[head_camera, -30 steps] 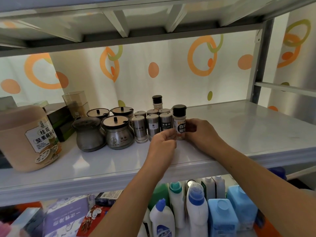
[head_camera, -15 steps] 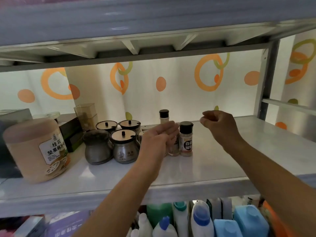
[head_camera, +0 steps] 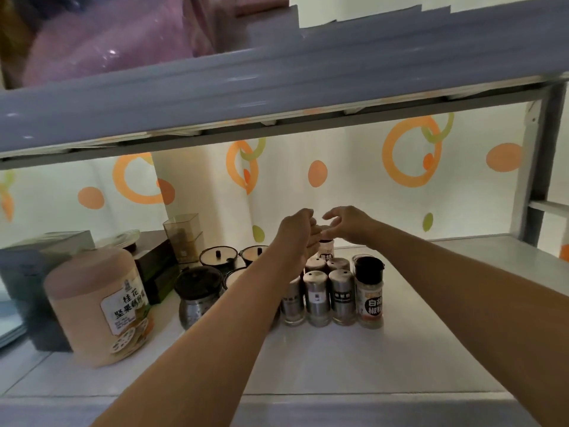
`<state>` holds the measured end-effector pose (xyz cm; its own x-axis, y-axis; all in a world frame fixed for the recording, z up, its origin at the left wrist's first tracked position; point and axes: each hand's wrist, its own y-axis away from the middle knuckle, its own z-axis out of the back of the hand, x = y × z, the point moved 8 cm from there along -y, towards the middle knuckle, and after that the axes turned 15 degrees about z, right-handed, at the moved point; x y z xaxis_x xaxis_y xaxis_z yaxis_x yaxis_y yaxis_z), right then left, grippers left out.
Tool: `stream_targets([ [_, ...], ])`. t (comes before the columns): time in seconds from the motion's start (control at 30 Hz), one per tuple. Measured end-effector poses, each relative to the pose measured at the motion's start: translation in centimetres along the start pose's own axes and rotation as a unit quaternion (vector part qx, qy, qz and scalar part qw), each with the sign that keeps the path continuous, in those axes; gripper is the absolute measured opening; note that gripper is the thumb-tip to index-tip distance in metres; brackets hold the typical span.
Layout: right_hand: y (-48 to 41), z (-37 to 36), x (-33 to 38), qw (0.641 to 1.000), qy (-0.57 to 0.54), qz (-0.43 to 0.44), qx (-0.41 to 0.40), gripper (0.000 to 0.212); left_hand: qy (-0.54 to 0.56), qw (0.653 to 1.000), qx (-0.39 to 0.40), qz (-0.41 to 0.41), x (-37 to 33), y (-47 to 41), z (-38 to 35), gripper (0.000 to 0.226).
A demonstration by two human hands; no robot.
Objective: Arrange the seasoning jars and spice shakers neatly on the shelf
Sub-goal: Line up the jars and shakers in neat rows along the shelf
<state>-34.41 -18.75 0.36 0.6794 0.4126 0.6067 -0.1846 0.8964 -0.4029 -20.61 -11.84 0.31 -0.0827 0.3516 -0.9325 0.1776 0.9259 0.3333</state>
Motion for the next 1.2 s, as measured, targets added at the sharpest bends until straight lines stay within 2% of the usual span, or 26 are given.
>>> stream_targets([
  [0.27, -1.0, -0.4, 0.3, 0.995, 0.078, 0.044, 0.04, 0.03, 0.009, 1.0, 0.006, 0.005, -0.3, -0.9, -0.7, 0.023],
  [0.5, 2.8, 4.6, -2.7, 0.996, 0.09, -0.002, 0.008, 0.041, 0.015, 0.998, 0.064, -0.012, -0.2, 1.0, -3.9, 0.029],
  [0.77, 10.1, 8.2, -2.6, 0.997, 0.064, -0.031, -0.021, 0.038, 0.0, 0.989, 0.15, -0.016, 2.1, 6.6, -8.0, 0.023],
  [0.87, 12.4, 8.5, -1.6, 0.998, 0.041, -0.036, -0.018, 0.035, 0.004, 0.987, 0.154, -0.037, 3.7, 8.4, -7.9, 0.017],
  [1.07, 16.4, 8.0, -0.2, 0.999, -0.016, -0.033, -0.039, 0.032, -0.059, 0.981, 0.164, -0.084, 6.8, 9.4, -6.2, 0.03],
  [1.2, 18.3, 7.5, 0.2, 0.995, -0.06, -0.025, -0.072, 0.043, -0.084, 0.979, 0.162, -0.089, 8.9, 8.5, -4.7, 0.033],
])
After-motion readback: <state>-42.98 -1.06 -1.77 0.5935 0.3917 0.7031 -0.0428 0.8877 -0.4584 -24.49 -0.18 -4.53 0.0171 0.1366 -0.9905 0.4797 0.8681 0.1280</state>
